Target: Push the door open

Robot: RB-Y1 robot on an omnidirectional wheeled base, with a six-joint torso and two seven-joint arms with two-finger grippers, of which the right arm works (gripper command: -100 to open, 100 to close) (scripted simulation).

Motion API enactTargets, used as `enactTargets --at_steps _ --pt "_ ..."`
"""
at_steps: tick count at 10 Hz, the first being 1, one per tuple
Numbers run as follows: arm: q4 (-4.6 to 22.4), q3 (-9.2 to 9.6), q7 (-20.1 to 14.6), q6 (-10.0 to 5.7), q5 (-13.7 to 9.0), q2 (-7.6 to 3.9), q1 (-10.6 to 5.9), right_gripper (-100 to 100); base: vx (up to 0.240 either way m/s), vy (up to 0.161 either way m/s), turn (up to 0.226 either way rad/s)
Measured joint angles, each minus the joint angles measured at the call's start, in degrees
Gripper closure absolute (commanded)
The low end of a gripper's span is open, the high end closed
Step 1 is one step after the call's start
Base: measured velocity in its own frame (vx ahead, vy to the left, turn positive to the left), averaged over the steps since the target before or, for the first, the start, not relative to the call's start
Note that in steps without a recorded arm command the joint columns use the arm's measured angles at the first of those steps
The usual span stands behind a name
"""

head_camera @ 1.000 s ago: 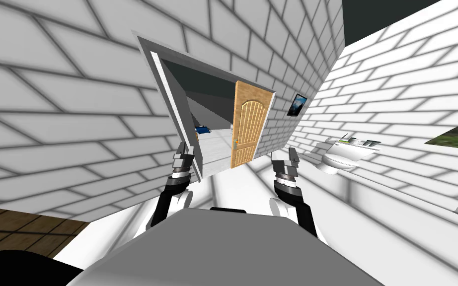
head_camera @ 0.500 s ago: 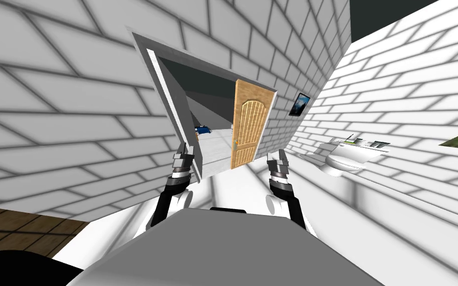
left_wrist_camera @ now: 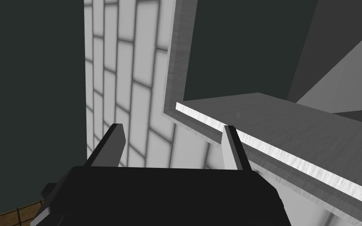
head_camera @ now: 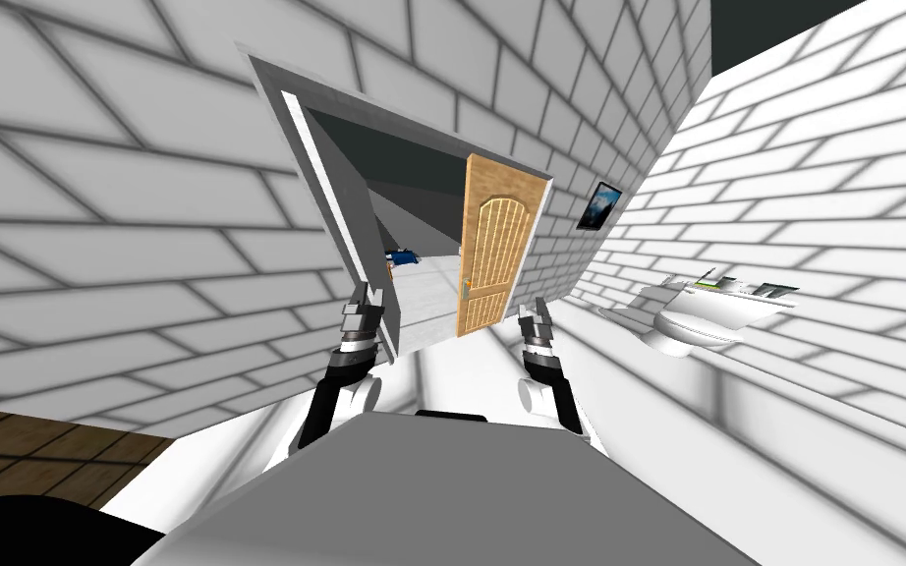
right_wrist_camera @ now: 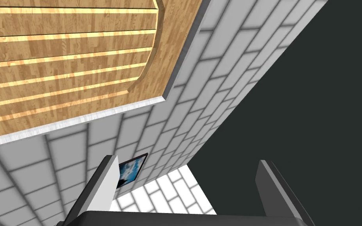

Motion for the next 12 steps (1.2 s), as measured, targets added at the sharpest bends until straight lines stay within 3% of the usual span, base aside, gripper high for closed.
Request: enactTargets --at_steps 3,6,10,12 --pt "5.55 0.21 -0.49 0.40 0.39 -0.20 -4.25 -100 0.080 -0.047 0.039" --pt "9.37 0.55 -0.76 0.44 0.68 -0.23 -5.93 -100 0.049 -0.041 0.026" --pt "16.13 0.53 -1.45 0.33 0.93 -0.68 -10.42 -100 0.058 -0.042 0.030" --pt "18.55 0.96 -1.60 0.06 1.20 -0.56 -11.25 -100 0.049 -0.032 0.027"
